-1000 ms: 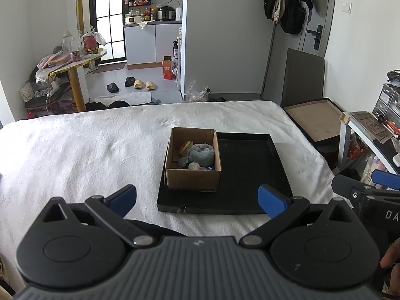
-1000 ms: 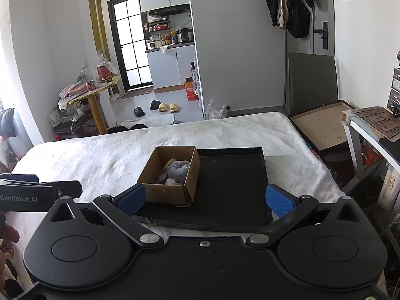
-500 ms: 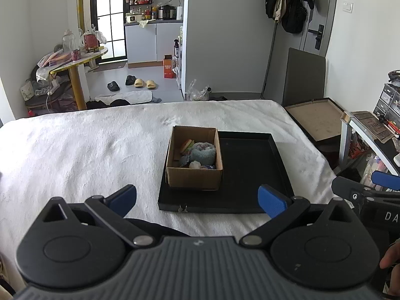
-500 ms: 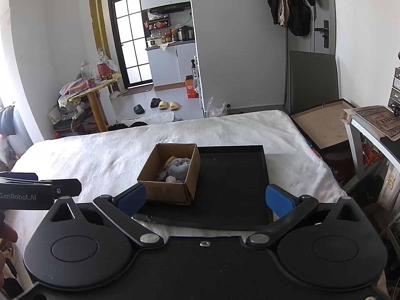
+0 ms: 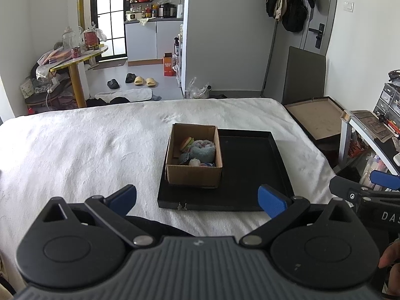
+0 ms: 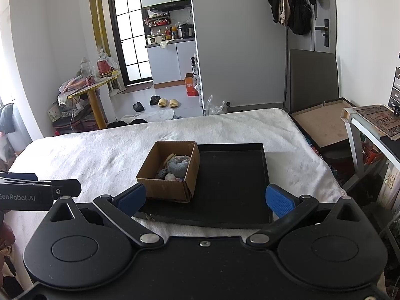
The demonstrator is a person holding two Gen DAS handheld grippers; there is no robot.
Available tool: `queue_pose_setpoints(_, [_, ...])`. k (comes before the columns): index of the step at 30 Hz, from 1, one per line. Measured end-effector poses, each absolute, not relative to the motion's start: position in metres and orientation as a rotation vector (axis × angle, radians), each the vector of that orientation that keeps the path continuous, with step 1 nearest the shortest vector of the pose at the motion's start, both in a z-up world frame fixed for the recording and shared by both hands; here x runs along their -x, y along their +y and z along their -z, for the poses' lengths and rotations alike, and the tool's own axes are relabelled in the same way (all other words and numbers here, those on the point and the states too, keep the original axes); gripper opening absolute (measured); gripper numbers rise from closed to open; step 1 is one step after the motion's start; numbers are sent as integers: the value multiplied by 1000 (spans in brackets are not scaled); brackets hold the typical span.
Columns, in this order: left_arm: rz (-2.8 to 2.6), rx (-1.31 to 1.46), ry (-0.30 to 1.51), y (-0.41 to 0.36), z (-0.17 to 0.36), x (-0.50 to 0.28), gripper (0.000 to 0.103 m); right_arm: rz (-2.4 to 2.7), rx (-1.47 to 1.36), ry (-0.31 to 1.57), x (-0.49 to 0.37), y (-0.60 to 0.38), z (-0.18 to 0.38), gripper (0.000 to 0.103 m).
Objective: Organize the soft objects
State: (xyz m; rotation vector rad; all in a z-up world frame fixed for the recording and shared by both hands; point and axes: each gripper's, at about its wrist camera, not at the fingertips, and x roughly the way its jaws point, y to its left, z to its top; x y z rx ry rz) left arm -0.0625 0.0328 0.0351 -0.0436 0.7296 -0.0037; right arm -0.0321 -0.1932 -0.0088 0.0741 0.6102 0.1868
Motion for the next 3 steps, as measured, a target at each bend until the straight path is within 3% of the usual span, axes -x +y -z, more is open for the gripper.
queue_pose_setpoints(3, [10, 40, 728, 32, -35, 62, 103, -186, -74, 611, 32, -193, 9, 103])
